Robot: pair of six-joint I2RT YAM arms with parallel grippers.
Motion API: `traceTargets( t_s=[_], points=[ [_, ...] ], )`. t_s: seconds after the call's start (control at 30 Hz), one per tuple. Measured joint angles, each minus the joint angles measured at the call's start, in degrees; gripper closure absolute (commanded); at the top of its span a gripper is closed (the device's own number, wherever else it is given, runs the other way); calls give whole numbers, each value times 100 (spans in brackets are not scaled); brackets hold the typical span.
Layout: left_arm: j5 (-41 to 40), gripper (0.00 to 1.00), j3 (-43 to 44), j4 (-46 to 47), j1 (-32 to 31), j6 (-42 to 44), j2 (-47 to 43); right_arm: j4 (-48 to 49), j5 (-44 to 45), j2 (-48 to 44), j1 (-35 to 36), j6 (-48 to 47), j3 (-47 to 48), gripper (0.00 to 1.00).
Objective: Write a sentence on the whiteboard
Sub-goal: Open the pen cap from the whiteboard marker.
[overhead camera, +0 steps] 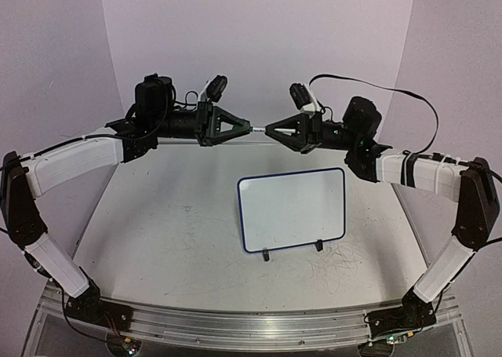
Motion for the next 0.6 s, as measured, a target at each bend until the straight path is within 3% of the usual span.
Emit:
traceTargets(
  t_s=[0.3,0.6],
  points=[
    [220,100,-107,-57,179,18,-125,151,219,-327,-32,65,-515,100],
    [481,100,-269,-55,1317,184,-719,174,340,-1875,-1281,106,-1610,100]
  ],
)
